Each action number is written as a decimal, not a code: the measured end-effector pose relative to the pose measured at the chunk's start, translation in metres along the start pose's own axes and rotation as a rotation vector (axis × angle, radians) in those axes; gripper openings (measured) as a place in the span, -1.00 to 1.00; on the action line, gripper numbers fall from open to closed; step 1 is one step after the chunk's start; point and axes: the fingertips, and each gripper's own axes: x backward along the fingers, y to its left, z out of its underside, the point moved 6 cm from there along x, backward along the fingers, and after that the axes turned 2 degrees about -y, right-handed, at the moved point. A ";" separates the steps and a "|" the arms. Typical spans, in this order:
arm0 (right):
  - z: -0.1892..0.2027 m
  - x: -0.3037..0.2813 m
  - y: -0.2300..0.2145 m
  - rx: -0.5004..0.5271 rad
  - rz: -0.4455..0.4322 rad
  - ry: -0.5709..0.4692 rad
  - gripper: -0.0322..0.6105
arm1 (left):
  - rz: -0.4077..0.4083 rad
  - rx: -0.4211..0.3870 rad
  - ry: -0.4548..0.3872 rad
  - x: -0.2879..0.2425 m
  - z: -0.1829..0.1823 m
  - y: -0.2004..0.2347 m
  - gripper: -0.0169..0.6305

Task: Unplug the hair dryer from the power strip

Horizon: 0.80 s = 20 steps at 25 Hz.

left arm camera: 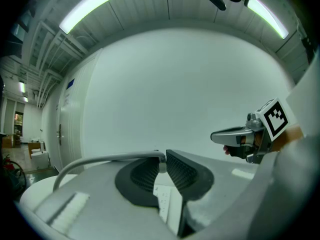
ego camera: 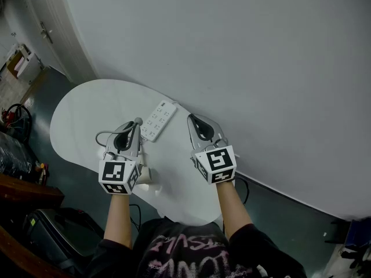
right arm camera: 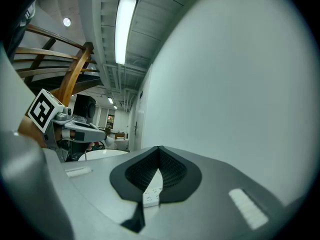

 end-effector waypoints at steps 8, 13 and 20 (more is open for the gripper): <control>0.001 -0.001 0.000 0.004 -0.003 -0.001 -0.87 | 0.002 -0.007 -0.017 0.001 0.001 0.000 -0.78; 0.003 -0.003 0.000 0.004 -0.009 0.002 -0.87 | 0.002 0.000 -0.033 0.002 0.000 0.002 -0.78; 0.004 -0.004 0.000 0.009 -0.014 -0.001 -0.87 | -0.001 0.001 -0.038 0.004 0.002 0.002 -0.78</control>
